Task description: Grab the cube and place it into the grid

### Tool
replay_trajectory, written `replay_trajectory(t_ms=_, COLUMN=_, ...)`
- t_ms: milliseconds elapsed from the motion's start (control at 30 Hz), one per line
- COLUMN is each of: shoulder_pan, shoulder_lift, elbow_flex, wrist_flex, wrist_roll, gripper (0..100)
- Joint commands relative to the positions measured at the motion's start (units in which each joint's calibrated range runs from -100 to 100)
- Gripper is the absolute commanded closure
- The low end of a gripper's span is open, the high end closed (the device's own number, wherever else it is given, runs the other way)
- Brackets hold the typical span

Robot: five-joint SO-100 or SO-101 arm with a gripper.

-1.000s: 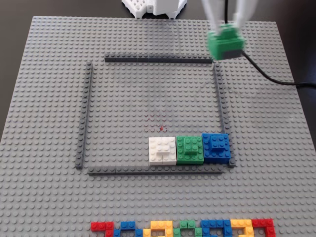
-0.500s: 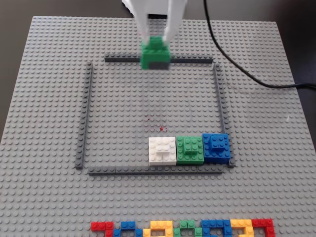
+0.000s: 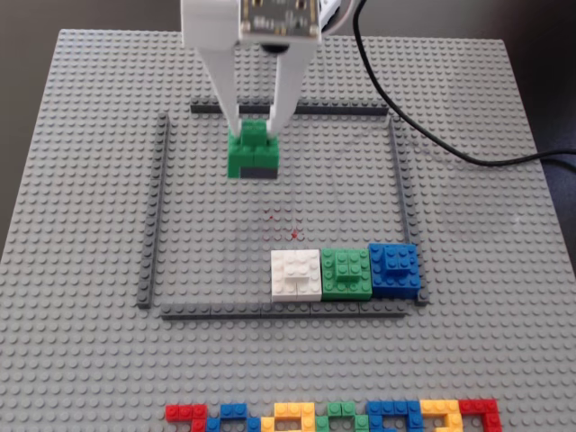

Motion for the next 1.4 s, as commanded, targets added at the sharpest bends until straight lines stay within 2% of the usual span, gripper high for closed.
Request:
replay_trajectory(t_ms=0, shoulder_pan=-0.9, shoulder_lift=4.4, elbow_flex=-9.9, wrist_flex=-0.8, wrist_roll=-0.6, gripper=96)
replay_trajectory(t_ms=600, shoulder_pan=0.2, shoulder_lift=24.5, elbow_flex=-28.7, wrist_flex=-0.5, wrist_roll=0.7, gripper=96)
replay_trajectory(t_ms=1367, shoulder_pan=0.0, shoulder_lift=30.5, elbow_flex=-30.4, wrist_flex=-2.1, wrist_roll=0.5, gripper=96)
